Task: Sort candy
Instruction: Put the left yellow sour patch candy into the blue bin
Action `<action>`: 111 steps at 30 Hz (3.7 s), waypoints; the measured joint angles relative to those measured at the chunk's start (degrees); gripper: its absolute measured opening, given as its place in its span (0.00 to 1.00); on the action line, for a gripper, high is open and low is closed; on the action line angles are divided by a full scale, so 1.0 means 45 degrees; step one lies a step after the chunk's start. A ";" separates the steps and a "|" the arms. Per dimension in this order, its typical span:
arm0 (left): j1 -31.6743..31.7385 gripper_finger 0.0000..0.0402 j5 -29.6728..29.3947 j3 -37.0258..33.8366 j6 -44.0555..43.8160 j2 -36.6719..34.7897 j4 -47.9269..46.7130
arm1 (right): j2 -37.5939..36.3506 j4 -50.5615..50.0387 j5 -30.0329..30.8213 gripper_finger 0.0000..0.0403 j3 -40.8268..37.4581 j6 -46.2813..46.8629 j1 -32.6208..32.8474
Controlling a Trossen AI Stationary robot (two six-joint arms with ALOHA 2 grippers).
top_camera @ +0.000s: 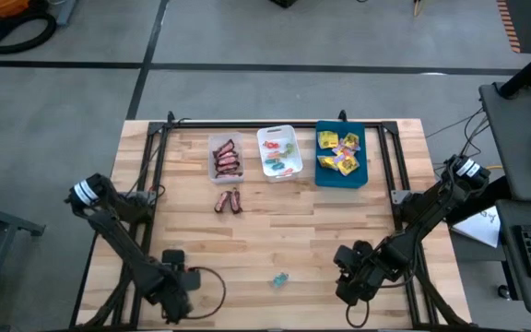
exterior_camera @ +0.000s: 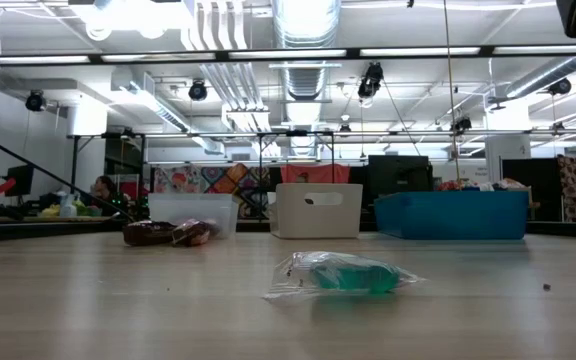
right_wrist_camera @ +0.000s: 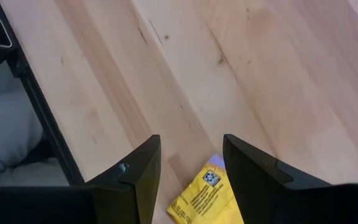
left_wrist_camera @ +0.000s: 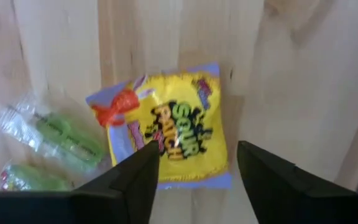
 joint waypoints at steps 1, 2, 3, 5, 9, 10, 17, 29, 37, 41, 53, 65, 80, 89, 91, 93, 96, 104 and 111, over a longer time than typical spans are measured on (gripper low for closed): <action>-0.0228 0.51 -0.0195 0.0000 -0.0115 0.0030 -0.0100 | 0.0000 0.0003 0.0083 0.41 0.0000 -0.0053 -0.0006; -0.0416 0.53 -0.0385 -0.0004 -0.0287 0.0081 -0.0180 | -0.0002 0.0005 0.0162 0.41 0.0000 -0.0108 -0.0006; -0.0556 0.54 -0.0568 -0.0005 -0.0553 0.0143 -0.0225 | -0.0001 0.0005 0.0190 0.41 0.0000 -0.0185 -0.0006; -0.0646 0.56 -0.0926 -0.0010 -0.1034 0.0224 -0.0255 | -0.0005 0.0005 0.0195 0.41 0.0000 -0.0278 -0.0006; -0.0632 0.56 -0.1100 -0.0011 -0.1366 0.0519 -0.0220 | -0.0005 0.0005 0.0195 0.41 0.0000 -0.0288 -0.0030; -0.0636 0.56 -0.1092 -0.0015 -0.1366 0.0614 -0.0196 | -0.0005 0.0009 0.0195 0.41 0.0000 -0.0287 -0.0030; -0.0661 0.56 -0.0956 0.0008 -0.1371 0.1251 0.0003 | -0.0005 0.0032 0.0195 0.41 0.0000 -0.0268 -0.0030; -0.0666 0.36 -0.1129 0.0015 -0.1390 0.1618 -0.0008 | -0.0005 0.0112 0.0346 0.40 0.0000 -0.0181 -0.0030; -0.0666 0.03 -0.1311 -0.0015 -0.1407 0.1397 -0.0373 | -0.0005 0.0120 0.0857 0.40 0.0000 -0.0315 -0.0020; -0.0666 0.04 -0.1356 -0.0062 -0.1426 0.1097 -0.0363 | -0.0005 0.0121 0.0917 0.40 0.0000 -0.0473 -0.0020; -0.0485 0.01 -0.8953 0.2198 0.0904 -0.0019 0.0059 | -0.0005 0.0579 0.3340 0.38 0.0000 -0.2499 0.0057; 0.1082 0.01 -0.9127 0.3257 1.2953 -0.0038 0.8019 | -0.0005 0.3229 0.5641 0.38 0.0005 -0.6413 0.0057; 0.4032 0.00 -0.6255 -0.1959 1.4489 -0.0219 1.6705 | -0.0005 0.6888 0.7850 0.37 0.0005 -1.1384 -0.0080; 0.5030 0.00 -0.6260 -0.4556 1.4291 -0.1045 2.0133 | -0.0010 0.8796 0.6619 0.42 0.0005 -1.3749 -0.1232; 0.5144 0.00 -0.6245 -0.5016 1.4222 -0.1375 2.0225 | -0.0010 0.9103 0.5980 0.44 0.0005 -1.4070 -0.1598; 0.5205 0.00 -0.5994 -0.5446 1.4139 -0.1740 2.0514 | -0.0010 0.9351 0.5462 0.46 0.0005 -1.4376 -0.1945; 0.5221 0.00 -0.5319 -0.6123 1.4104 -0.2377 2.1071 | 0.0006 0.9744 0.4814 0.50 0.0005 -1.4867 -0.2407; 0.5231 0.00 -0.5065 -0.7716 1.4009 -0.3406 2.2737 | 0.0534 1.1914 0.4070 0.58 0.0005 -1.6876 -0.3104; 0.5231 0.00 -0.5058 -0.7770 1.4006 -0.3129 2.3563 | 0.1351 1.4123 0.3811 0.64 0.0010 -1.7652 -0.4216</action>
